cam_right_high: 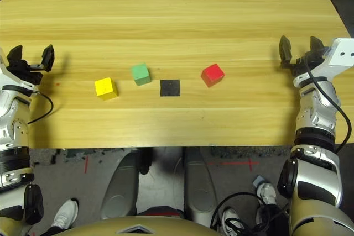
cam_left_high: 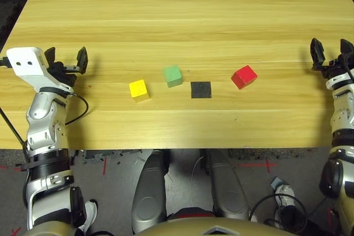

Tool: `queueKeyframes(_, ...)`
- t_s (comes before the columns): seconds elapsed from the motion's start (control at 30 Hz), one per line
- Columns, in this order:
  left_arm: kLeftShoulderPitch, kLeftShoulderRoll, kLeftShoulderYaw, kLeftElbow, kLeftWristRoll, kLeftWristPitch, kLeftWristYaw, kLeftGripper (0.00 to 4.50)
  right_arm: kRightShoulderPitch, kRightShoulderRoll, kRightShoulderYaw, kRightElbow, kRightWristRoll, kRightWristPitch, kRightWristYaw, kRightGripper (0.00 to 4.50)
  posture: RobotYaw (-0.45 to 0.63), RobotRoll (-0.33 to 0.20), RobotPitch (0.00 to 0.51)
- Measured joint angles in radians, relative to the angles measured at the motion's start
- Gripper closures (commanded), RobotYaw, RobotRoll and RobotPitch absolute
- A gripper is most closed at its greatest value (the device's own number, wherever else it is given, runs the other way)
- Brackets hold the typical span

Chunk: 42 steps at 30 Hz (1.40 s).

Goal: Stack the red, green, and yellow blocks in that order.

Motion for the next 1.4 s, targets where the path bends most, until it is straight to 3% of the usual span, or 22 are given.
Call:
queueKeyframes(0.23,0.018,0.044,0.006,0.0,0.008,0.034,0.008,0.04,0.035,-0.005,-0.001,-0.032,0.002,0.024,0.019,0.0,0.05,-0.043,0.373)
queueKeyframes(0.4,0.04,0.174,0.064,-0.008,-0.051,0.095,-0.089,0.04,0.03,-0.103,0.0,-0.086,0.051,0.174,0.124,0.0,0.07,-0.035,0.372)
queueKeyframes(0.47,0.035,0.244,0.066,-0.039,-0.112,0.158,-0.191,0.04,0.025,-0.148,0.034,-0.157,0.089,0.277,0.251,0.0,0.07,-0.048,0.368)
queueKeyframes(0.57,-0.021,0.378,0.041,-0.07,-0.197,0.247,-0.395,0.04,0.003,-0.242,0.158,-0.244,0.115,0.4,0.539,0.0,0.08,-0.06,0.354)
queueKeyframes(0.7,-0.052,0.464,-0.01,-0.099,-0.248,0.299,-0.593,0.04,-0.039,-0.324,0.279,-0.259,0.11,0.446,0.834,0.0,0.09,-0.078,0.348)
queueKeyframes(0.83,-0.109,0.518,-0.123,-0.146,-0.291,0.392,-0.769,0.04,-0.236,-0.438,0.545,-0.165,0.057,0.332,1.087,0.0,0.13,-0.076,0.334)
queueKeyframes(1.0,-0.169,0.542,-0.181,-0.19,-0.302,0.431,-0.842,0.04,-0.471,-0.471,0.862,-0.062,0.08,0.133,1.116,0.0,0.16,-0.072,0.318)
queueKeyframes(1.13,-0.181,0.538,-0.201,-0.21,-0.301,0.443,-0.837,0.04,-0.595,-0.413,1.065,0.047,0.084,-0.03,1.117,0.0,0.19,-0.066,0.311)
queueKeyframes(1.3,-0.158,0.538,-0.202,-0.273,-0.301,0.457,-0.815,0.04,-0.69,-0.315,1.236,0.151,0.099,-0.194,1.118,0.0,0.24,-0.061,0.304)
queueKeyframes(1.4,-0.146,0.538,-0.201,-0.301,-0.301,0.465,-0.804,0.04,-0.724,-0.279,1.284,0.194,0.109,-0.246,1.119,0.0,0.27,-0.061,0.303)
